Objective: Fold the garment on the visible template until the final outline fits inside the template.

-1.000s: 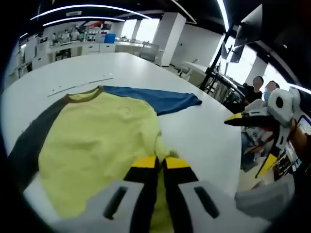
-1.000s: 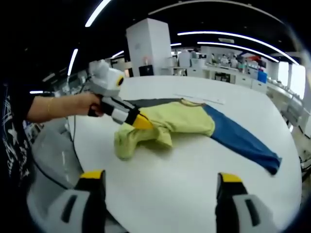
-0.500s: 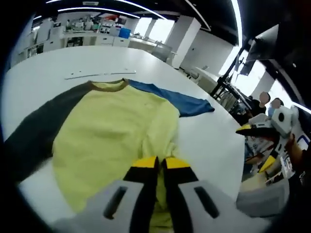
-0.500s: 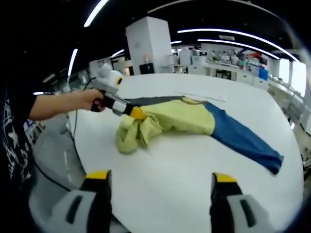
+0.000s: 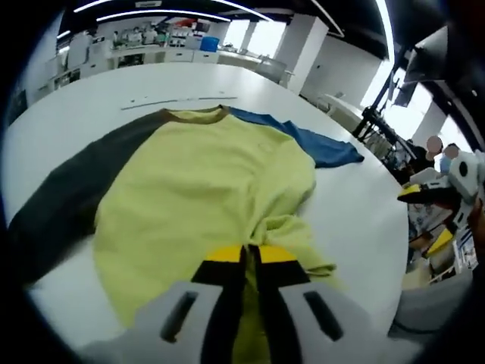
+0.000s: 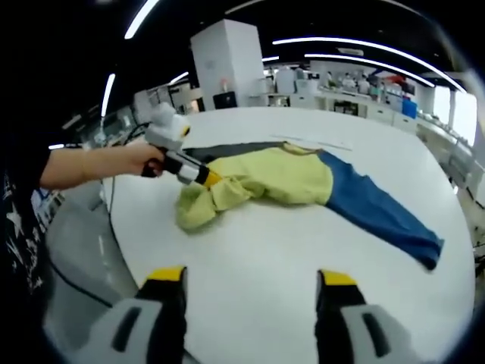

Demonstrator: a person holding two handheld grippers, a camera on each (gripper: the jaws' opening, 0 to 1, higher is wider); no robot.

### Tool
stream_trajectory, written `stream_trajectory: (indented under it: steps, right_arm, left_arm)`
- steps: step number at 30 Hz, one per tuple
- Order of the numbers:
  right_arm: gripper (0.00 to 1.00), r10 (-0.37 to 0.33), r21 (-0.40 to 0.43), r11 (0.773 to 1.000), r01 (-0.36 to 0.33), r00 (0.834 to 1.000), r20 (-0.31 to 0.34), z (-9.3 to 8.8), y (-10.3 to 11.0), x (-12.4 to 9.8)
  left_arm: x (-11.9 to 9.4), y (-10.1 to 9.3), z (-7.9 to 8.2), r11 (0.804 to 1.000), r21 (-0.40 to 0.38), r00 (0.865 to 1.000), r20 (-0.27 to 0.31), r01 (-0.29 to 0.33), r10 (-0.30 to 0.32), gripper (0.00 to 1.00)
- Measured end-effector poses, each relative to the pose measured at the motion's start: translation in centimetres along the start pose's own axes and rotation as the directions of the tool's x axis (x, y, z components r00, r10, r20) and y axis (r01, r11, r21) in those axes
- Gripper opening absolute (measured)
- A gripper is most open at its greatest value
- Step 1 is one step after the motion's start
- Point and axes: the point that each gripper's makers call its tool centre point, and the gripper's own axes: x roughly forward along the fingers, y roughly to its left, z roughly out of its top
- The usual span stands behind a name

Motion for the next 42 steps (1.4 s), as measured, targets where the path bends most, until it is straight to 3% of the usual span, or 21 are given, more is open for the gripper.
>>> stream_trajectory:
  steps: [8,13,20,25,31,36,42]
  right_arm:
    - [0.60,-0.024,0.035,0.999,0.024,1.000,0.000,0.1,-0.3,0.4]
    - [0.54,0.001,0.080,0.997,-0.003,1.000,0.023,1.3,0.2,0.9]
    - [0.48,0.030,0.090,0.995,-0.034,0.998,0.050,2.4,0.7,1.5]
    - [0.41,0.035,0.103,0.994,-0.041,0.998,0.060,3.2,0.7,2.2]
    - [0.33,0.033,0.127,0.991,-0.040,0.998,0.059,4.4,0.4,4.0]
    - [0.33,0.087,0.081,0.993,-0.091,0.995,0.049,5.2,2.1,5.6]
    - [0.31,0.132,0.043,0.990,-0.133,0.991,0.025,5.3,4.1,7.0]
  left_arm:
    - [-0.3,1.0,0.2,0.997,0.052,0.997,0.041,-0.064,0.061,0.14]
    - [-1.0,0.0,0.7,0.994,0.096,0.995,0.090,-0.047,0.039,0.15]
    - [-4.0,-0.7,1.2,0.991,0.126,0.989,0.146,-0.035,0.017,0.21]
    - [-7.2,0.1,0.8,0.993,0.087,0.979,0.198,-0.077,0.059,0.21]
    - [-10.1,1.5,-2.0,0.987,0.056,0.974,0.179,-0.153,0.141,0.19]
    - [-10.3,1.6,-4.7,0.983,0.059,0.979,0.120,-0.171,0.163,0.19]
    - [-10.0,1.3,-6.1,0.986,0.047,0.984,0.087,-0.159,0.154,0.18]
